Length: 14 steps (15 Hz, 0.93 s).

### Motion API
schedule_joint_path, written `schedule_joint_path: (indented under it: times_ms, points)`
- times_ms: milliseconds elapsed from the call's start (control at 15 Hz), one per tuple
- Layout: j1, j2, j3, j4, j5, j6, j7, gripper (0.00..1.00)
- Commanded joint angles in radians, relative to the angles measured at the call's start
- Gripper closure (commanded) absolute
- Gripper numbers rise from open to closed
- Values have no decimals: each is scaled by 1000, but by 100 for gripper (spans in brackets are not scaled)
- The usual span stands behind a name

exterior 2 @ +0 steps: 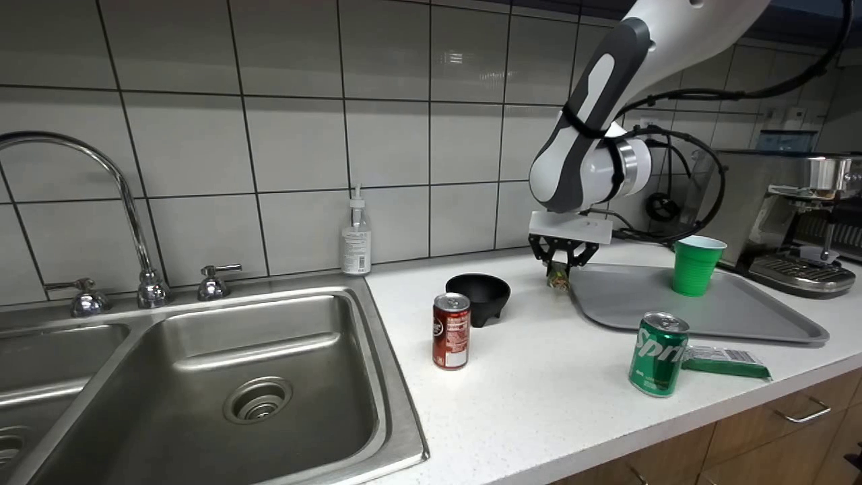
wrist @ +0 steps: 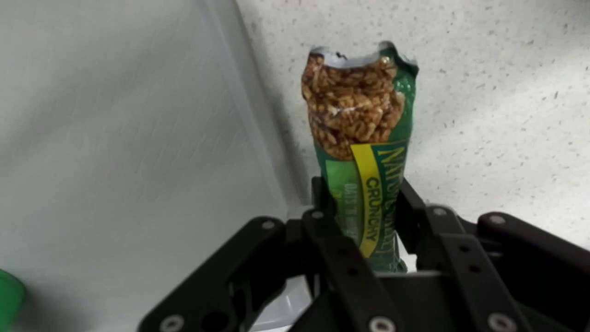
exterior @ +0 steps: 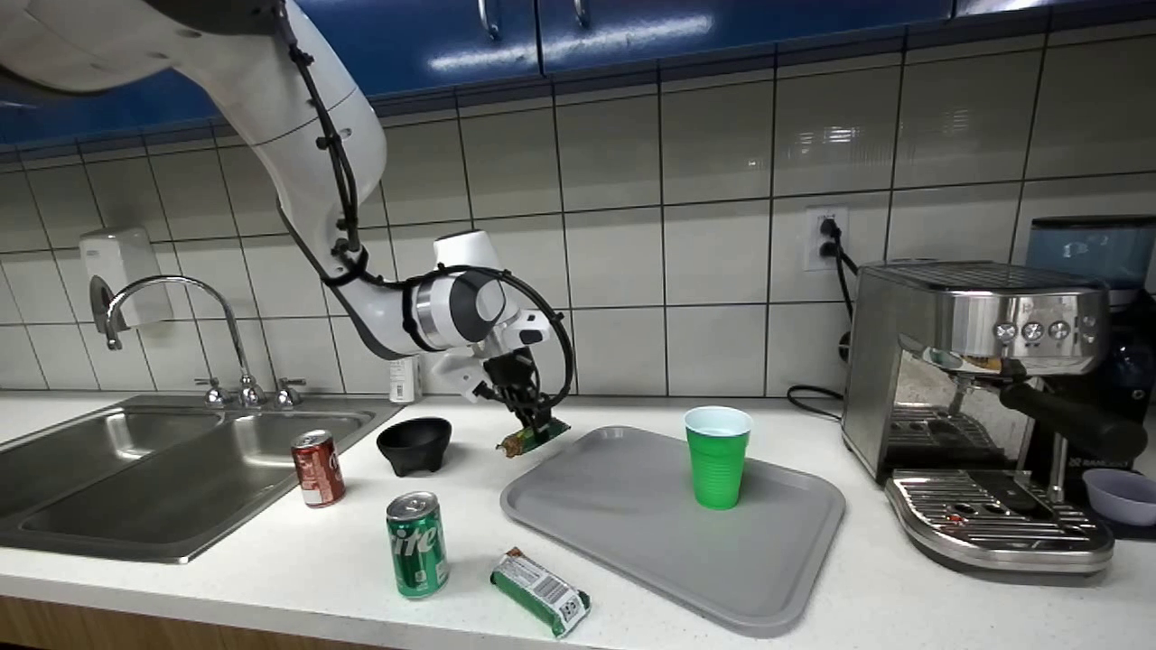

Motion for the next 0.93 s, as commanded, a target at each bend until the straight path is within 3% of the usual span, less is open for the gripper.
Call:
schedule_joint_path:
  times_ms: [0,867]
  points:
    - [-24,-43,-12,-35,12,19,-34,89]
    - [-85,-24,-60,-20,18,23,-34,89]
